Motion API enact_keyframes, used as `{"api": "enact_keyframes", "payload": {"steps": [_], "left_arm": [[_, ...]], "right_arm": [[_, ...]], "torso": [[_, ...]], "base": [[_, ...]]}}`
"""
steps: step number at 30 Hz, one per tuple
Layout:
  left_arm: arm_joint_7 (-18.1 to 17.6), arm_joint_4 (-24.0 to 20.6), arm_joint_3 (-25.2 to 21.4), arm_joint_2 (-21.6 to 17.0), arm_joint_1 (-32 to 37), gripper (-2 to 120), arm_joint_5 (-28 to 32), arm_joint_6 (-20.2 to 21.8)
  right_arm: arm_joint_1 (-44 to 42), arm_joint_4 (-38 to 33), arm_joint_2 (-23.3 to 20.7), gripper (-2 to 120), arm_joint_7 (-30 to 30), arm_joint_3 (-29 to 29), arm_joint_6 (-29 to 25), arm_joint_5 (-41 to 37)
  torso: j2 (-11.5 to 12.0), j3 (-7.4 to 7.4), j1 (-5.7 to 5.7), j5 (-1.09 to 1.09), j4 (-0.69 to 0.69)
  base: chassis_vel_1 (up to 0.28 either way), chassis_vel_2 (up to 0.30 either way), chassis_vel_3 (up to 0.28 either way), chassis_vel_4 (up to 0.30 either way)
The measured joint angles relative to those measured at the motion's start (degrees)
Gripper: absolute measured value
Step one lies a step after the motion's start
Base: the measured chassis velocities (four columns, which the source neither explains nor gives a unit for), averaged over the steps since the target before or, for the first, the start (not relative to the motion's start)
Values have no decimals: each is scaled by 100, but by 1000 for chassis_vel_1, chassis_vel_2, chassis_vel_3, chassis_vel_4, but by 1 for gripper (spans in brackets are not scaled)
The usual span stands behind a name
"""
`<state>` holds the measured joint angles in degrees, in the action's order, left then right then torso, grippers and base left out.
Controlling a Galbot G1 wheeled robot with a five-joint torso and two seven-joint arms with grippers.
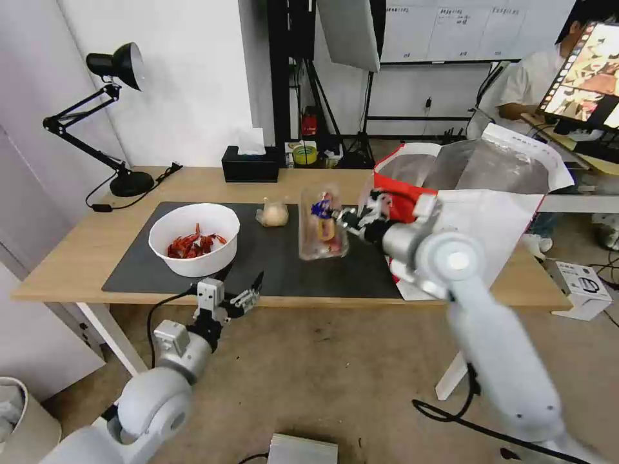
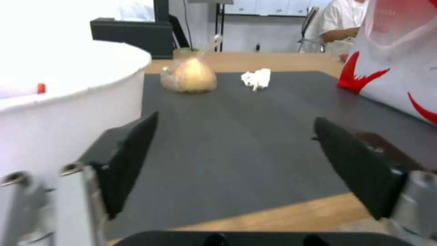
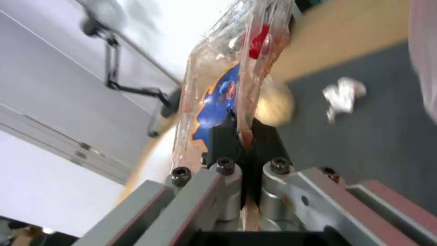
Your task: Pick up the trash from the table and place it into the takeout bag.
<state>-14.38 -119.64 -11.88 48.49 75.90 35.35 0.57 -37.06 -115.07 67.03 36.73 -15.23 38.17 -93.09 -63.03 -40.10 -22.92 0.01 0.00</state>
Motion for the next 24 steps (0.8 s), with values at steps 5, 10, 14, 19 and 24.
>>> {"api": "enact_keyframes", "payload": {"steps": [5,10,14,19,24], "left_arm": [[6,2,-21,59,90,100,-17,-2],[17,-1,-24,75,117,100,-31,-21],[21,-20,3,96,127,100,-60,-22],[35,-16,112,99,73,100,-71,-22],[135,-6,206,119,17,100,-73,-24]], "right_arm": [[172,-297,-330,0,169,-306,-126,-441],[273,-492,-751,0,292,-625,-264,-673],[332,-505,-1267,0,418,-1068,-415,-1040],[208,-463,-1796,0,422,-1536,-510,-1293],[57,-188,-2262,0,243,-1808,-579,-1320]], "torso": [[0,0,0,0,0],[0,0,0,0,0],[0,0,0,0,0],[0,0,0,0,-1],[0,0,0,2,0]], "base": [[0,0,0,0],[0,0,0,0],[0,0,0,0],[0,0,0,0],[0,0,0,0]]}}
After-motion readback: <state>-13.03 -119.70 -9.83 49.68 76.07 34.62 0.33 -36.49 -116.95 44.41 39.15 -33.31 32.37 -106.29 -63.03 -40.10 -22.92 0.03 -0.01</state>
